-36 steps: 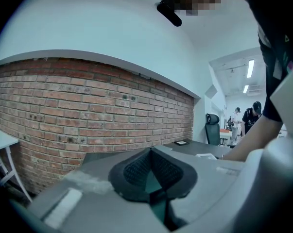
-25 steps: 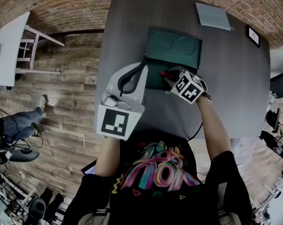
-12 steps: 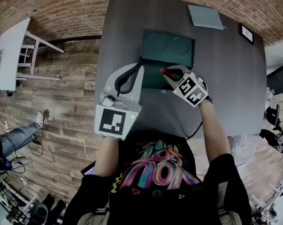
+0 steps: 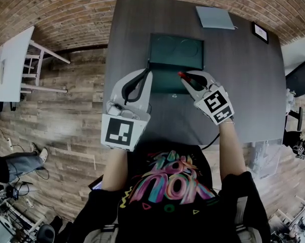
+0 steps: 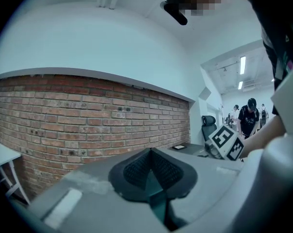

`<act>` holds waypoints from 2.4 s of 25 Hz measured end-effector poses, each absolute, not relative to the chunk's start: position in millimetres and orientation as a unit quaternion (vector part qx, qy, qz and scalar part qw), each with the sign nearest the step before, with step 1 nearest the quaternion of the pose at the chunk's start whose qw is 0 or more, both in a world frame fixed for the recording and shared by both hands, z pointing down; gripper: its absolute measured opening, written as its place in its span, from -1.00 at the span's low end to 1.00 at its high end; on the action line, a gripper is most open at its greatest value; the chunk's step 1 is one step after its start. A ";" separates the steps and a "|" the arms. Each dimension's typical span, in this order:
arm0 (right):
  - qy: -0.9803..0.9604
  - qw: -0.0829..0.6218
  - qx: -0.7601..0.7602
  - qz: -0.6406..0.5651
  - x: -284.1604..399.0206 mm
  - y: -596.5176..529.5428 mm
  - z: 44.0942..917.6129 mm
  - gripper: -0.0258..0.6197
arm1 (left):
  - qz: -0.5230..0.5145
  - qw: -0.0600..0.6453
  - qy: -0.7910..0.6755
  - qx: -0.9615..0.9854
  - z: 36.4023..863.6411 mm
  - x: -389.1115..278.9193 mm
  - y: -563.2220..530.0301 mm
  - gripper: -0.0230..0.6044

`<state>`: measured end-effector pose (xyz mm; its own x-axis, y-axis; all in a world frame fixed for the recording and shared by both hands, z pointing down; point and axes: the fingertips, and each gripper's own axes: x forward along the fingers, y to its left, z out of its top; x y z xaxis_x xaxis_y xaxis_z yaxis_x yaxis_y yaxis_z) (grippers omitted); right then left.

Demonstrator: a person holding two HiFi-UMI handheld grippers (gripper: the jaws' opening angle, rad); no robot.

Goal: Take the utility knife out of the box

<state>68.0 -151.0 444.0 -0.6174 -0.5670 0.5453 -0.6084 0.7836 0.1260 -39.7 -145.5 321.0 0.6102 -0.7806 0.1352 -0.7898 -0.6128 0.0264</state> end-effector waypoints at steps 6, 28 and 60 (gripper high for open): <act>-0.895 0.229 0.382 0.020 89.0 -131.3 399.9 -0.76 | 0.042 0.044 -0.432 0.900 313.1 -38.3 -134.1 -0.92; -0.856 0.074 0.510 -0.022 144.5 -70.8 304.9 -0.76 | 0.026 0.017 -0.408 0.912 298.8 -28.7 -122.4 -0.92; -0.854 0.042 0.519 -0.008 142.1 -77.7 302.0 -0.75 | 0.032 0.025 -0.420 0.906 304.3 -37.6 -122.6 -0.92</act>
